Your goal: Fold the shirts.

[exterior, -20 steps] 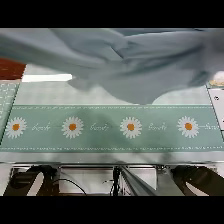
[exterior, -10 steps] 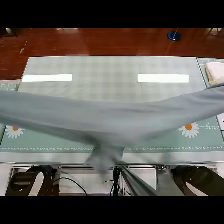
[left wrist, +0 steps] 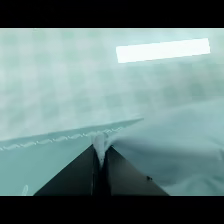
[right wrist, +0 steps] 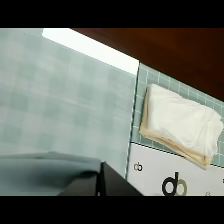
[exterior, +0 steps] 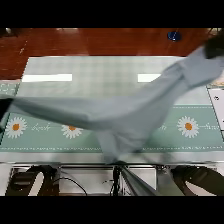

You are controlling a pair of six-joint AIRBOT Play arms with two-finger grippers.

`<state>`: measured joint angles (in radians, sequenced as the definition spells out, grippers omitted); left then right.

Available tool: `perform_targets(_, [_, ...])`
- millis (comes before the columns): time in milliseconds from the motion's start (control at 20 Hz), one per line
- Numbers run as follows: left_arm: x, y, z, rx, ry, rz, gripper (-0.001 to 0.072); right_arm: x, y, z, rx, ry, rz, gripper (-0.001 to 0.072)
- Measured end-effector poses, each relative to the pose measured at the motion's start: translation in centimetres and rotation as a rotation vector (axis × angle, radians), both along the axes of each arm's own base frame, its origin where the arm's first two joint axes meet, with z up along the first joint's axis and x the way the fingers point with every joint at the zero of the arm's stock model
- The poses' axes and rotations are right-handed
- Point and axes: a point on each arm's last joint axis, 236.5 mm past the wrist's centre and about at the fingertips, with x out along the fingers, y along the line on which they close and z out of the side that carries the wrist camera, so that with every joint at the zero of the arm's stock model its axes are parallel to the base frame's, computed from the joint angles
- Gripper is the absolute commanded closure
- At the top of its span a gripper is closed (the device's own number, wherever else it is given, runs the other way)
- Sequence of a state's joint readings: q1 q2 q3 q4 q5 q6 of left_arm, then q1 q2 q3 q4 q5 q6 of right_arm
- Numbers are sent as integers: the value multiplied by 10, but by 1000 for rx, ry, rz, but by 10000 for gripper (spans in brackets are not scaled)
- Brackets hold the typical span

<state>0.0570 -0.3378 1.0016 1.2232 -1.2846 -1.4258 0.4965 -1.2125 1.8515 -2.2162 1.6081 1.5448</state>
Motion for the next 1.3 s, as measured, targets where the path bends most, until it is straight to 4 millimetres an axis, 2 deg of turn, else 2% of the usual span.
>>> perform_targets(100, [12, 2, -24, -14, 31, 15, 679, 29, -6, -40, 40, 95, -24, 691])
perform_targets(250, [34, 12, -52, -7, 53, 57, 678, 54, -32, -93, 201, 218, -87, 691])
perform_targets(450, [73, 21, -89, -6, 107, 95, 678, 75, -61, -137, 462, 294, -139, 690])
perform_targets(650, [116, 15, -136, -20, 202, 97, 678, 91, -64, -176, 628, 369, -148, 690])
perform_targets(850, [144, -2, -188, -52, 305, 83, 678, 104, -58, -225, 690, 465, -153, 687])
perform_targets(900, [148, -6, -199, -58, 328, 80, 678, 105, -56, -237, 703, 490, -160, 648])
perform_targets(950, [150, -10, -207, -63, 348, 75, 678, 107, -53, -246, 717, 510, -164, 532])
perform_targets(1050, [153, -15, -218, -69, 370, 72, 677, 107, -45, -256, 752, 543, -160, 354])
perform_targets(1100, [154, -17, -221, -71, 374, 71, 677, 104, -40, -256, 766, 562, -139, 330])
perform_targets(1200, [155, -19, -225, -74, 383, 69, 677, 94, -30, -248, 781, 595, -89, 329])
perform_targets(1300, [155, -20, -227, -75, 386, 68, 678, 83, -33, -227, 765, 585, -61, 329])
